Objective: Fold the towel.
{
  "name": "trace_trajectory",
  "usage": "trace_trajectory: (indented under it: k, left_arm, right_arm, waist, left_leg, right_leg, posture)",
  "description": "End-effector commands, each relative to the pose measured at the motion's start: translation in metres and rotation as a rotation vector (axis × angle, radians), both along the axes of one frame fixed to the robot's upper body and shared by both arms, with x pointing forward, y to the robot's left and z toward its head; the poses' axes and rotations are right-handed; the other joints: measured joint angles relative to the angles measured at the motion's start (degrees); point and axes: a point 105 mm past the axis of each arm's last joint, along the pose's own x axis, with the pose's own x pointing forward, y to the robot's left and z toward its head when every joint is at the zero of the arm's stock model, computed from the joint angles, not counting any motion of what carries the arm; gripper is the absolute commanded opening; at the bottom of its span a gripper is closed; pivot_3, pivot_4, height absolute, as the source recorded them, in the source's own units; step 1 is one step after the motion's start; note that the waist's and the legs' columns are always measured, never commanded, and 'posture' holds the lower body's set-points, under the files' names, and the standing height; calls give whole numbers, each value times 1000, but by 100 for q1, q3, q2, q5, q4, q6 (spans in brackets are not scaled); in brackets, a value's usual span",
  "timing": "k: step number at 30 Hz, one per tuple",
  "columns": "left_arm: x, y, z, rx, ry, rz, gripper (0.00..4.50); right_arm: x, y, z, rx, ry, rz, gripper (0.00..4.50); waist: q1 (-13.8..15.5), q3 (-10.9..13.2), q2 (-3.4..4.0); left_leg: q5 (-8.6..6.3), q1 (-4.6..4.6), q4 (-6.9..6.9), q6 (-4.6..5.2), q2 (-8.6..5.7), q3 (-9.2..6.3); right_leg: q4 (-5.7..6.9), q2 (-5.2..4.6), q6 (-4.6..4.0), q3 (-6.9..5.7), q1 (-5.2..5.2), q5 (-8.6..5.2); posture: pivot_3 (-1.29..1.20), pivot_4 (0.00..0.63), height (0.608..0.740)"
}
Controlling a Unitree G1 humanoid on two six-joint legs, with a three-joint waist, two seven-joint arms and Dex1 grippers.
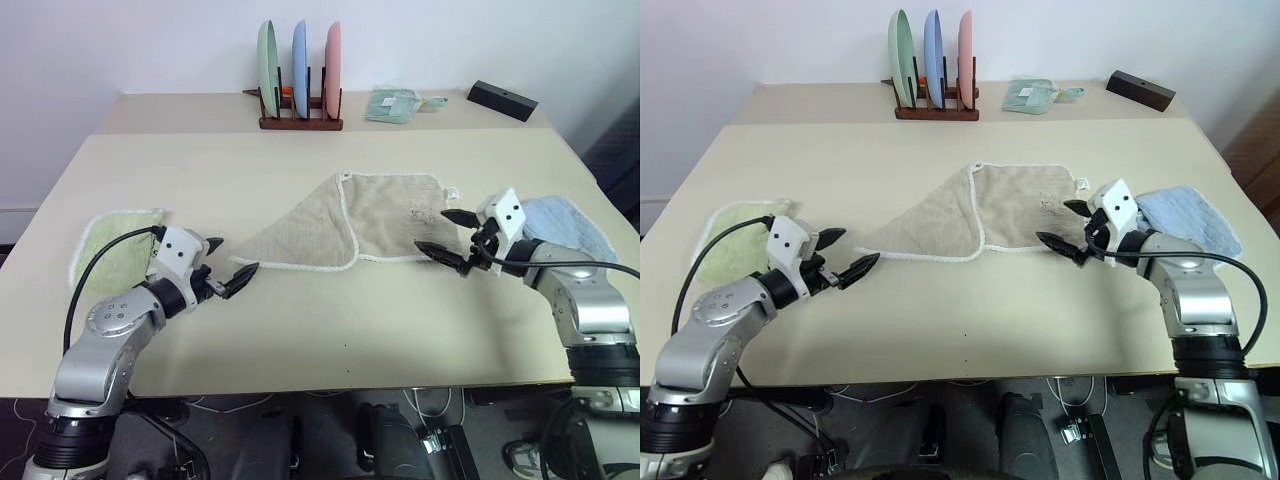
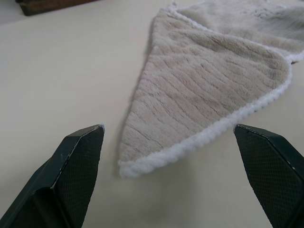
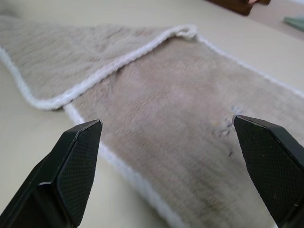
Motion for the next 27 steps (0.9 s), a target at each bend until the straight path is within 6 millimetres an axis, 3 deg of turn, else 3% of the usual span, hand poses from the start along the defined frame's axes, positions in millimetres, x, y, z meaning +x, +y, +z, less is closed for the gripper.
trace_trajectory:
  k: [1, 9, 19, 27]
  left_arm:
    - [-2, -4, 8, 7, -43, -7, 4469]
    - [-3, -5, 4, 5, -37, -5, 4469]
    - [6, -25, 8, -16, -39, -105, 4469]
    - [5, -75, 0, 40, 25, -369, 4469]
  right_arm:
    - [-1, -4, 14, -17, -47, -1, 4500]
    - [5, -3, 15, -20, -62, -13, 4500]
    - [4, 2, 17, 5, -65, -22, 4500]
    - [-10, 0, 15, 8, -71, -64, 4500]
  waist:
    - [-2, 0, 0]
    - [1, 0, 0]
    - [-3, 0, 0]
    - [10, 0, 0]
  left_leg:
    - [0, 0, 0, 0, 0, 0]
    - [0, 0, 0, 0, 0, 0]
    - [0, 0, 0, 0, -1, 0]
    - [0, 0, 2, 1, -4, 0]
  right_leg:
    - [0, 0, 0, 0, 0, 0]
    - [0, 0, -1, 0, 0, 0]
    - [0, 1, 1, -1, 0, 1]
    - [-1, 0, 1, -1, 3, 0]
  posture:
    - [0, 150, 737]
    - [0, 150, 737]
    - [0, 150, 737]
    - [0, 150, 737]
